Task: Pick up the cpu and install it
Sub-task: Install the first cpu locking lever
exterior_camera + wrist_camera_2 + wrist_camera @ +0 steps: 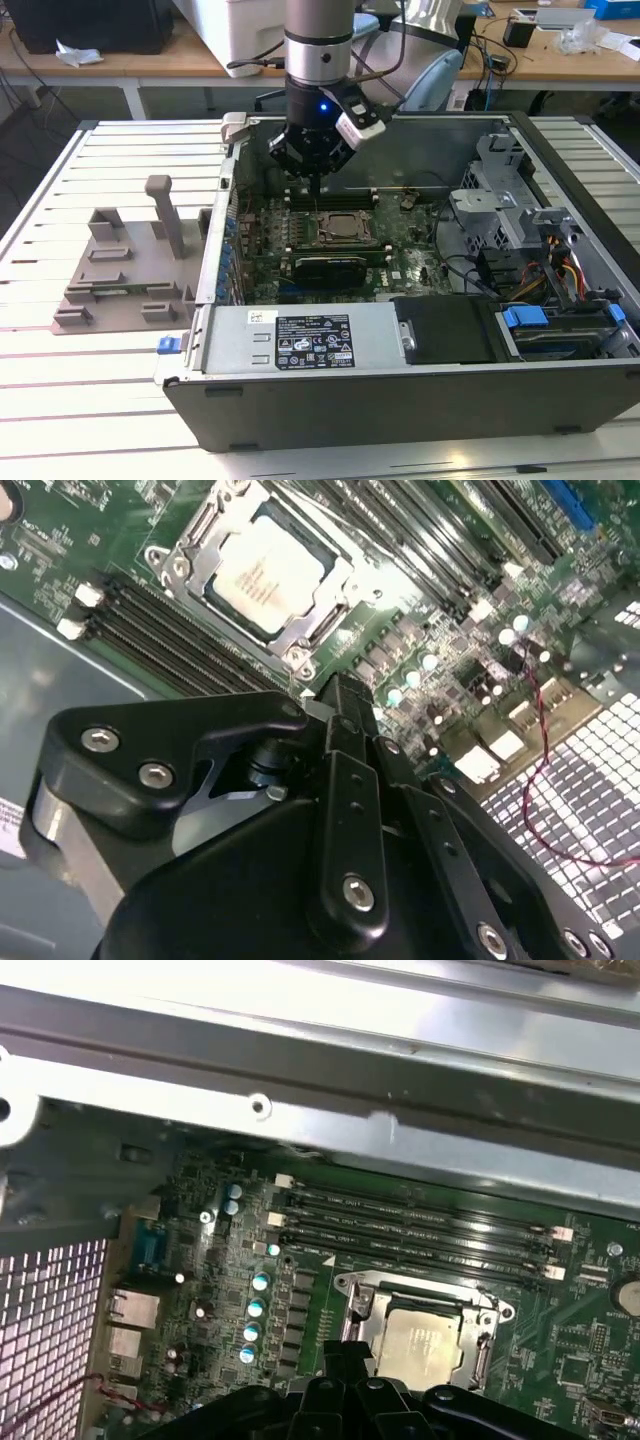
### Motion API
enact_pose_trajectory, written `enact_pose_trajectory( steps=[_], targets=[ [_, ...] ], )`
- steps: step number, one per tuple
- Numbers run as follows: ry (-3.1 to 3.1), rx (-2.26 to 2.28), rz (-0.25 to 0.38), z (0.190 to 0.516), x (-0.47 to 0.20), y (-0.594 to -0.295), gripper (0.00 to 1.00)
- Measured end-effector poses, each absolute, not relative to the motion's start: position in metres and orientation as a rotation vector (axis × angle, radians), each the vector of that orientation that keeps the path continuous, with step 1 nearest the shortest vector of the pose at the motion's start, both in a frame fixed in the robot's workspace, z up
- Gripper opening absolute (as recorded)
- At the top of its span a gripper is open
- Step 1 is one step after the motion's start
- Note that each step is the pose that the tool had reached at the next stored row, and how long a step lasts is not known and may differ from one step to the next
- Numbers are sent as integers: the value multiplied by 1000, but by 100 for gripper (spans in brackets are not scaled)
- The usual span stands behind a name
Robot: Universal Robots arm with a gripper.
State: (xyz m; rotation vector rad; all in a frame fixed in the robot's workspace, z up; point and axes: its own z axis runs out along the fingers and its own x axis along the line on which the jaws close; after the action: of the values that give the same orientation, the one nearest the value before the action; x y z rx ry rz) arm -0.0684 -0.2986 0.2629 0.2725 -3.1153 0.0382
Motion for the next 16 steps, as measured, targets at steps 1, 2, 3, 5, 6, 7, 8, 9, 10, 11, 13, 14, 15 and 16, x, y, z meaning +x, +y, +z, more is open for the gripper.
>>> enact_pose_trajectory(
  steps=[1, 2, 3, 5, 6, 7, 8, 9, 10, 11, 13, 14, 15, 16],
  targets=[
    [-3117, 273, 38, 265, -69, -297, 11],
    [-3118, 273, 38, 266, -70, -296, 11],
    [-3119, 273, 38, 267, -71, -295, 11],
    [-3121, 273, 38, 267, -75, -293, 11],
    [-3121, 273, 38, 267, -77, -292, 11],
    [-3122, 273, 38, 267, -78, -290, 11],
    [-3122, 273, 38, 267, -79, -289, 11],
    [-3122, 273, 38, 267, -80, -286, 11],
    [-3122, 273, 38, 267, -81, -283, 11],
    [-3122, 272, 36, 267, -81, -280, 11],
    [-3122, 272, 32, 267, -81, -279, 11],
    [-3123, 272, 32, 267, -81, -279, 11],
    [-3122, 272, 31, 267, -80, -279, 11],
    [-3122, 272, 28, 267, -78, -279, 11]
  ],
)
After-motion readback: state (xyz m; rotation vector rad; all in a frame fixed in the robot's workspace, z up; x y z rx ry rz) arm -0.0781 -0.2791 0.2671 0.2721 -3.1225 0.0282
